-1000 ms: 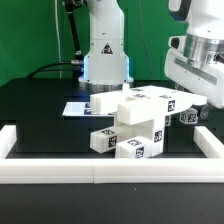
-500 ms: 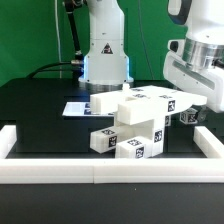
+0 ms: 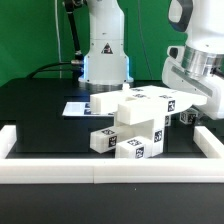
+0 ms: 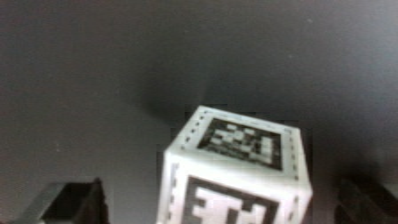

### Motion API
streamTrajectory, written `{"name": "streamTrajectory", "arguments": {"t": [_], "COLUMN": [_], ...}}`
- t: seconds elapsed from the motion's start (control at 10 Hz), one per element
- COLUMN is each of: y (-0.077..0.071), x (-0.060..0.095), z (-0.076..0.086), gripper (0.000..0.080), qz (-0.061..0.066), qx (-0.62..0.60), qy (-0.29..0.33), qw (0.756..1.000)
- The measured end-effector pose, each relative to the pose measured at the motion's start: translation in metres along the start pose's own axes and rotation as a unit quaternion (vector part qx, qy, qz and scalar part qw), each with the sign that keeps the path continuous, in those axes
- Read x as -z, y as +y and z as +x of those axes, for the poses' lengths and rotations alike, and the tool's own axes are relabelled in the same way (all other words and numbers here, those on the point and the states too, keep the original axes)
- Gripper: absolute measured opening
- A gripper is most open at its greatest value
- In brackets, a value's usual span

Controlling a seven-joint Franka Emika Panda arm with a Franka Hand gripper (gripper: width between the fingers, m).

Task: Assemble chair

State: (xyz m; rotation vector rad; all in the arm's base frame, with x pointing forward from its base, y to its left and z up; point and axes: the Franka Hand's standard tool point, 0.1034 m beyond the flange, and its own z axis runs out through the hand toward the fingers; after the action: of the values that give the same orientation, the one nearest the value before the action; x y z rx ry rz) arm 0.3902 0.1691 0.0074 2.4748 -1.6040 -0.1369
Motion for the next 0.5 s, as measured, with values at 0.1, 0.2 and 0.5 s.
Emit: {"name": "streamTrajectory", "arguments": {"t": [0.1, 0.2, 0.5], "y": [-0.0006, -0.0007, -0.0016], "x": [0.0005, 0.0005, 0.0007], "z": [-0.0006, -0.0006, -0.0018], "gripper": [0.0527, 0.0379, 0.0269], "qz": [0.001, 0.001, 0.001], "qx": [0.001, 0.001, 0.002], "qy": [0.0, 0.0, 0.0], "qw": [1.0, 1.0, 1.0]}}
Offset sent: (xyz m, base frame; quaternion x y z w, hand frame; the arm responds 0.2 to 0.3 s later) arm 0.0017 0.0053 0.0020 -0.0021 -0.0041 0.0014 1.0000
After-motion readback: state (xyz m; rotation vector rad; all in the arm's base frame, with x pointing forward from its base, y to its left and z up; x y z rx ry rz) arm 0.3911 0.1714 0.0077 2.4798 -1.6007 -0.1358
